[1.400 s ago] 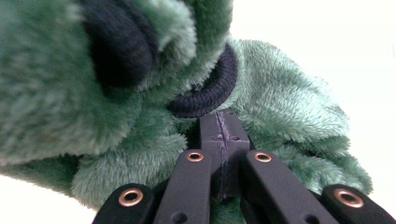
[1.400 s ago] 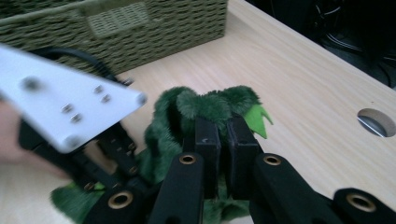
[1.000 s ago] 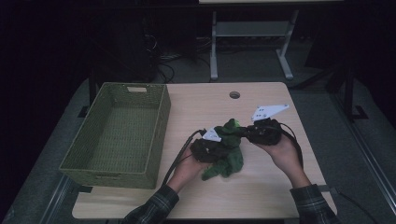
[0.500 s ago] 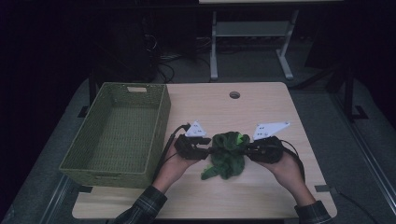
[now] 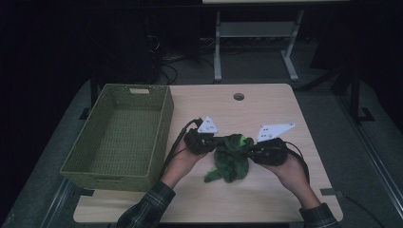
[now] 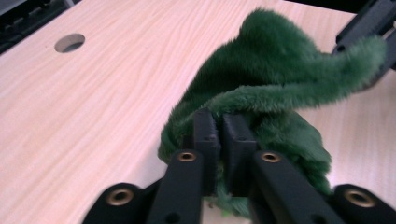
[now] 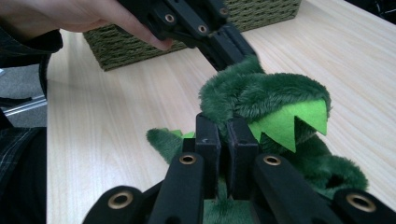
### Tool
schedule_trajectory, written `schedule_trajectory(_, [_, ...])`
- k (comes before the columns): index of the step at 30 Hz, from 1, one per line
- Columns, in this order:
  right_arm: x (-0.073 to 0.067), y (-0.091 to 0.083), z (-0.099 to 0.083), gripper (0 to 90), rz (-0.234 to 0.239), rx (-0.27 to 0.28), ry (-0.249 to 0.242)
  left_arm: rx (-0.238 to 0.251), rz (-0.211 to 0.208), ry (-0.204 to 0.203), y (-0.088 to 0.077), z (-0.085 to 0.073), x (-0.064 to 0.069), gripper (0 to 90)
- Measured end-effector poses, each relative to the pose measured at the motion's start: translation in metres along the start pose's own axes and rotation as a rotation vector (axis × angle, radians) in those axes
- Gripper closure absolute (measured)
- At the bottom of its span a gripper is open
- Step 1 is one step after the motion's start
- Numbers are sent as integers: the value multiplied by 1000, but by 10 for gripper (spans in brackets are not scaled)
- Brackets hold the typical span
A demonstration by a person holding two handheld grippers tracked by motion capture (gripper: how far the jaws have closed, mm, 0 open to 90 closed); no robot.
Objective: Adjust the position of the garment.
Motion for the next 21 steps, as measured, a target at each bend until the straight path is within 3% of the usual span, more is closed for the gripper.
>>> schedule_trajectory(5, [-4,6,-8,853,22,-19,12,-13,4,-22,-6,-20,5,878])
schedule_trajectory(8, [-9,15,-15,847,43,-43,12,-27,0,-16,-6,-27,7,879])
schedule_trajectory(11, [-11,21,-19,776,46,-56,7,-39,-7,-8,-2,-29,8,884])
schedule_trajectory(17, [-2,-2,-14,681,5,-6,12,-45,-16,7,0,-30,12,887])
schedule_trajectory(21, [17,-19,-6,658,-40,30,30,-47,-17,14,0,-30,13,887])
Point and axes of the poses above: each handheld gripper's, and its own axes: y roughly forward along the jaws, z roughly out of its top, x roughly to its right, the point moved 6 cm from there along y, roughly forward along the jaws, and after that the axes turned 11 degrees about z, right-handed, at the moved point
